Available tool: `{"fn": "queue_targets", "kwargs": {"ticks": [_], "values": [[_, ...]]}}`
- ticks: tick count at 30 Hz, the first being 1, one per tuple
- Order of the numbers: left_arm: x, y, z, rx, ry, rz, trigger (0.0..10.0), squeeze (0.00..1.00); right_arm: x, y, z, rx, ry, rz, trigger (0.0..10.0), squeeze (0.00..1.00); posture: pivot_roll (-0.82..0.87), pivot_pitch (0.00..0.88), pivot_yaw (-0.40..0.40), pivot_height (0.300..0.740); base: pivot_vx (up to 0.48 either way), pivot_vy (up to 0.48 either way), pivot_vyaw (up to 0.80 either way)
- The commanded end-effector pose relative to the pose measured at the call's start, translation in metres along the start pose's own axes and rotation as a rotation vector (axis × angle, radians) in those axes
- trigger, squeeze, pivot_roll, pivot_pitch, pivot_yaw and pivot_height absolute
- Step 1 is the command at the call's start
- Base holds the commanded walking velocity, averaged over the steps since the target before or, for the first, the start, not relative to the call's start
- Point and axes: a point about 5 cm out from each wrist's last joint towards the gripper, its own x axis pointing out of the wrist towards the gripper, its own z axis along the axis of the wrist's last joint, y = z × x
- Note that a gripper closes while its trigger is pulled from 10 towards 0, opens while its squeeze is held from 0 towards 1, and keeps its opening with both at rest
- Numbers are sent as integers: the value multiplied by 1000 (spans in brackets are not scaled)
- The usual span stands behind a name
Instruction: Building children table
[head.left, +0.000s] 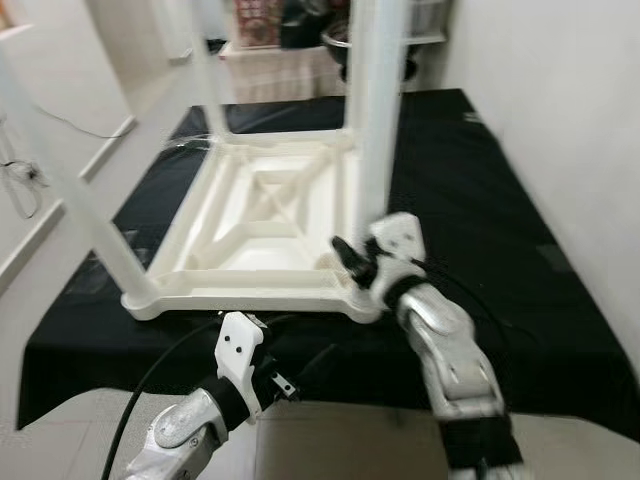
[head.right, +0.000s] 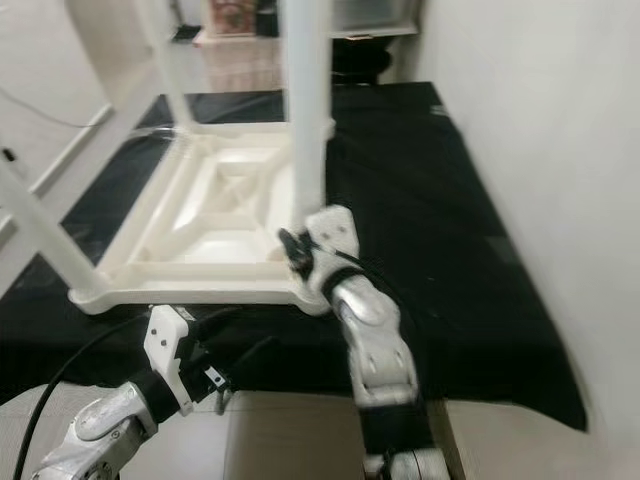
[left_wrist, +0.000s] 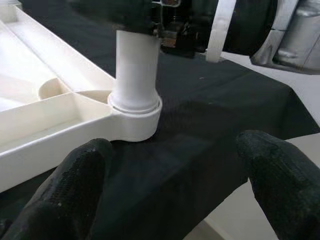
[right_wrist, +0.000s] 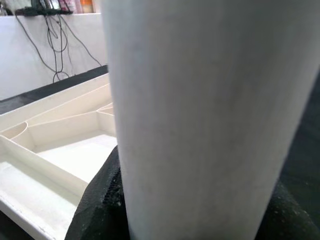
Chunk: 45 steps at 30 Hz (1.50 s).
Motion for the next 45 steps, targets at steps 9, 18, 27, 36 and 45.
{"fn": "queue_targets", "kwargs": {"ticks": [9, 18, 27, 36, 45], "values": [[-2, 2, -6, -28, 5, 49, 10000, 0, 5, -14, -7, 60, 47, 365, 10000, 827, -28, 127, 43, 740, 0, 0, 0], [-1, -2, -6, -29, -2, 54, 10000, 0, 8, -41, 5, -55, 54, 581, 10000, 0, -10, 137, 24, 740, 0, 0, 0], [-5, -9, -5, -38, -3, 66, 10000, 0, 24, -54, 28, -14, 20, 724, 0, 0, 8, 159, 17, 740, 0, 0, 0], [-8, -13, -6, -49, 3, 64, 10000, 0, 20, -63, 26, 8, 35, 798, 0, 0, 10, 169, 15, 740, 0, 0, 0], [-10, -14, -7, -59, 9, 57, 10000, 0, 1, -84, 0, 53, 22, 541, 0, 0, -15, 167, 20, 740, 0, 0, 0]]}}
